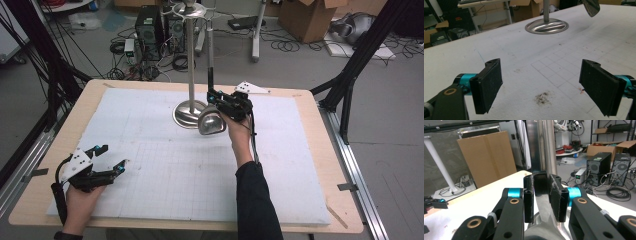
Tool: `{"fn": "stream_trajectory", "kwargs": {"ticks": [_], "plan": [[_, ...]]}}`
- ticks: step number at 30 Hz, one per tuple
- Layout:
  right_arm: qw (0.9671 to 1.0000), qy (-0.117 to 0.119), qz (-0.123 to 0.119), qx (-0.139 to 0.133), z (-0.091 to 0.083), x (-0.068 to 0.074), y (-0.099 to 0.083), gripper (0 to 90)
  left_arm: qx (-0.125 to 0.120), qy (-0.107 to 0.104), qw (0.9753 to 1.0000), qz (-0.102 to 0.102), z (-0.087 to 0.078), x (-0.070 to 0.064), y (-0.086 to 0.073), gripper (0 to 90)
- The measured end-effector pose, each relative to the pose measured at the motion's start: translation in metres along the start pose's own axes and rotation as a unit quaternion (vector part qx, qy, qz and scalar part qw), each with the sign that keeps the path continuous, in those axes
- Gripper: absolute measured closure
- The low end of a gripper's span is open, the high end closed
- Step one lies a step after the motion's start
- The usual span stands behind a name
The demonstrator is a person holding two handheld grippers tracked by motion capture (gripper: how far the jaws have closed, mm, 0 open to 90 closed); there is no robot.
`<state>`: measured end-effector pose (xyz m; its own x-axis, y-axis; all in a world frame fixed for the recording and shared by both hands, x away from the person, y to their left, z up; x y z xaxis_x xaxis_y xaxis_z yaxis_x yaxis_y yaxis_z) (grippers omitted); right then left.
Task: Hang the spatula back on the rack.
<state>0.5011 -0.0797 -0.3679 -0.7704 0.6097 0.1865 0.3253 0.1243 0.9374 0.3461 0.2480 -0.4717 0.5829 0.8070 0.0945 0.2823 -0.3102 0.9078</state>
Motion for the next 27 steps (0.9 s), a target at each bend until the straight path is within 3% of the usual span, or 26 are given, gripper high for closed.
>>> {"fn": "stream_trajectory", "kwargs": {"ticks": [15, 27], "plan": [[0.9995, -0.010, 0.025, -0.017, 0.001, -0.010, 0.001, 69.6, 0.001, 0.000, 1.0000, 0.000, 0.000, 0.000, 0.000, 18.7], [0.9992, -0.039, 0.011, -0.003, 0.001, -0.010, 0.000, 59.0, 0.000, 0.000, 1.0000, 0.001, 0.000, 0.000, 0.000, 18.8]]}}
Point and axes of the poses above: each handheld gripper's, and its own axes: z roughly forward along the jaws, y roughly out of its top, x roughly to its left, the point moved 9 cm from there along z, roughly forward along the jaws, and after that the axes turned 10 degrees about x, right-handed, at the moved point
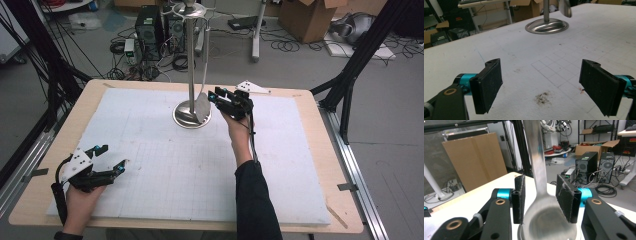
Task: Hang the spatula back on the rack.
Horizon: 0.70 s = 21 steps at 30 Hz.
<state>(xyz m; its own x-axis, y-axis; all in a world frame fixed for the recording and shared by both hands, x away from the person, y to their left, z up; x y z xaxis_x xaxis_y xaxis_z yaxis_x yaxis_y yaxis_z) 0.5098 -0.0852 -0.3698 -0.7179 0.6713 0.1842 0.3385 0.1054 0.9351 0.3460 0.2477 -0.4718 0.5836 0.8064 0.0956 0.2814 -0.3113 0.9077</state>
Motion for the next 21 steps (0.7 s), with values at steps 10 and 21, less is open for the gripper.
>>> {"fn": "stream_trajectory", "kwargs": {"ticks": [10, 21], "plan": [[0.9986, -0.024, -0.043, 0.020, -0.020, 0.011, 0.006, 49.6, -0.001, 0.000, 1.0000, 0.001, 0.000, 0.000, 0.000, 18.7], [0.9985, -0.024, -0.043, 0.023, -0.067, 0.011, -0.003, 36.3, 0.002, 0.003, 1.0000, 0.003, 0.000, 0.000, 0.000, 18.7]]}}
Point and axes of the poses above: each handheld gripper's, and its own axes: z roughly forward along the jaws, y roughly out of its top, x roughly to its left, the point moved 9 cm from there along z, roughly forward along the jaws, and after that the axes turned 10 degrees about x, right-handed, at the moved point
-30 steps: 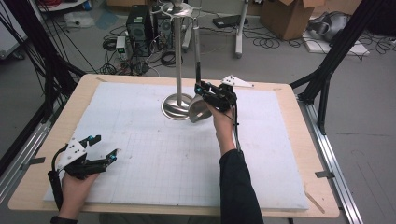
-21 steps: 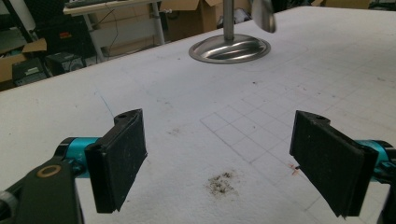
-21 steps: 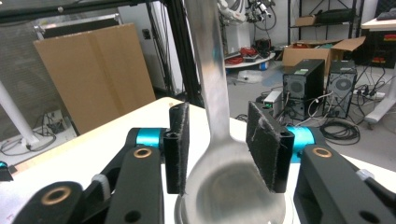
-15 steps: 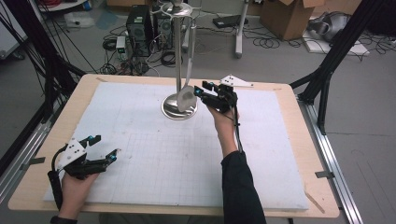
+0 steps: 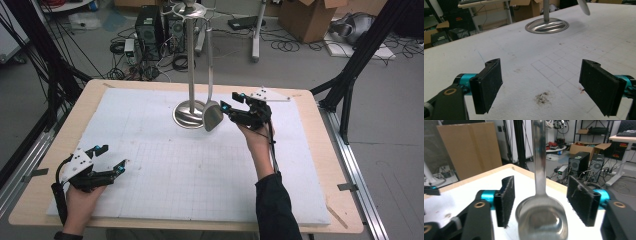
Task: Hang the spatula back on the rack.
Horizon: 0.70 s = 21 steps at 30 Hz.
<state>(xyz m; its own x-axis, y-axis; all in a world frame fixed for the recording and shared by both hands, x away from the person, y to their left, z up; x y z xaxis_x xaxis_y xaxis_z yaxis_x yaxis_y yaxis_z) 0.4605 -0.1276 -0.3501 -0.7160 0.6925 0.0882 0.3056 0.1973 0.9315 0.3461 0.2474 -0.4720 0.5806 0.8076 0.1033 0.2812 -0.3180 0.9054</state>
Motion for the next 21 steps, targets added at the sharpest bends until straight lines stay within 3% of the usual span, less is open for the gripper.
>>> {"fn": "stream_trajectory", "kwargs": {"ticks": [4, 9, 13, 14, 18, 21], "plan": [[0.9998, 0.007, 0.016, 0.000, -0.018, -0.001, -0.010, 28.9, 0.000, 0.002, 1.0000, -0.002, 0.000, 0.000, 0.000, 18.7], [0.9999, -0.011, 0.006, 0.005, -0.044, 0.001, -0.028, 23.3, 0.006, 0.002, 1.0000, -0.002, 0.002, 0.000, 0.000, 18.7], [0.9998, -0.018, 0.008, 0.006, -0.062, 0.002, -0.041, 21.5, 0.009, 0.001, 1.0000, -0.001, 0.002, 0.000, -0.001, 18.7], [0.9996, -0.023, 0.012, -0.008, -0.074, 0.004, -0.047, 21.5, 0.008, 0.002, 1.0000, 0.000, 0.002, 0.000, -0.001, 18.7], [0.9993, -0.025, 0.016, -0.022, -0.092, 0.007, -0.060, 20.8, 0.009, 0.001, 1.0000, -0.001, 0.002, 0.000, -0.001, 18.7], [0.9993, -0.031, 0.014, -0.017, -0.098, 0.007, -0.068, 18.5, 0.012, 0.000, 0.9999, -0.005, 0.003, 0.001, -0.001, 18.7]]}}
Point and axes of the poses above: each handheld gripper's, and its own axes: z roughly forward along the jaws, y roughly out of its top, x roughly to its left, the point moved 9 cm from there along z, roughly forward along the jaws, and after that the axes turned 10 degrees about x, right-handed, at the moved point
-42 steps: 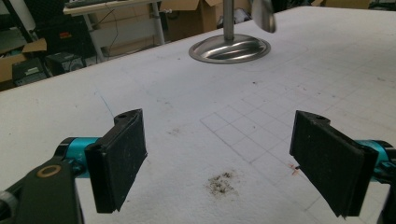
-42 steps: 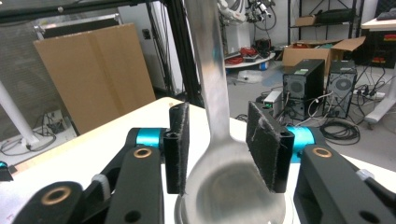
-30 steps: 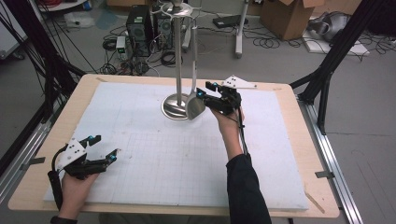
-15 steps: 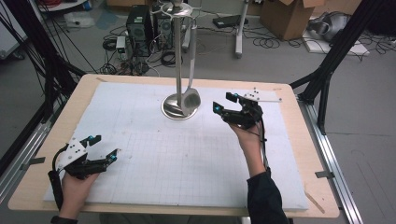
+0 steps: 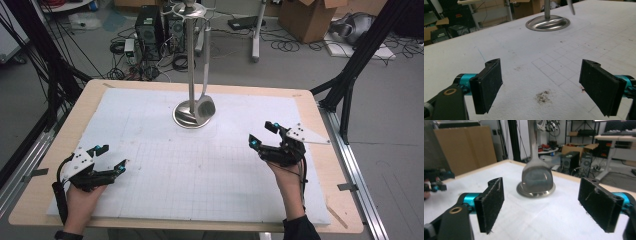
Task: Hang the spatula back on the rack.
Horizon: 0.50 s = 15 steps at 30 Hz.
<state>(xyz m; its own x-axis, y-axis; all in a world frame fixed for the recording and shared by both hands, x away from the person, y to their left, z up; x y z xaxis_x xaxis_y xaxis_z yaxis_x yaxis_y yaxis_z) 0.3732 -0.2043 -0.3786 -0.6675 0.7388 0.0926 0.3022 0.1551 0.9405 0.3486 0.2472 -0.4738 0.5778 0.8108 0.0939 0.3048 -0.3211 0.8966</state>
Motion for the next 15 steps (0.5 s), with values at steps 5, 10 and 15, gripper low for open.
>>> {"fn": "stream_trajectory", "kwargs": {"ticks": [5, 10, 15], "plan": [[0.9999, 0.003, 0.000, 0.015, -0.012, 0.008, -0.025, 16.8, -0.002, -0.001, 1.0000, -0.001, 0.000, 0.000, 0.000, 18.7], [0.9996, 0.000, -0.002, 0.028, -0.019, 0.013, -0.046, 16.7, -0.002, -0.001, 1.0000, -0.001, 0.000, 0.000, 0.000, 18.7], [0.9994, -0.003, -0.007, 0.034, -0.024, 0.014, -0.066, 16.8, -0.005, 0.001, 1.0000, -0.002, -0.001, 0.000, 0.000, 18.7]]}}
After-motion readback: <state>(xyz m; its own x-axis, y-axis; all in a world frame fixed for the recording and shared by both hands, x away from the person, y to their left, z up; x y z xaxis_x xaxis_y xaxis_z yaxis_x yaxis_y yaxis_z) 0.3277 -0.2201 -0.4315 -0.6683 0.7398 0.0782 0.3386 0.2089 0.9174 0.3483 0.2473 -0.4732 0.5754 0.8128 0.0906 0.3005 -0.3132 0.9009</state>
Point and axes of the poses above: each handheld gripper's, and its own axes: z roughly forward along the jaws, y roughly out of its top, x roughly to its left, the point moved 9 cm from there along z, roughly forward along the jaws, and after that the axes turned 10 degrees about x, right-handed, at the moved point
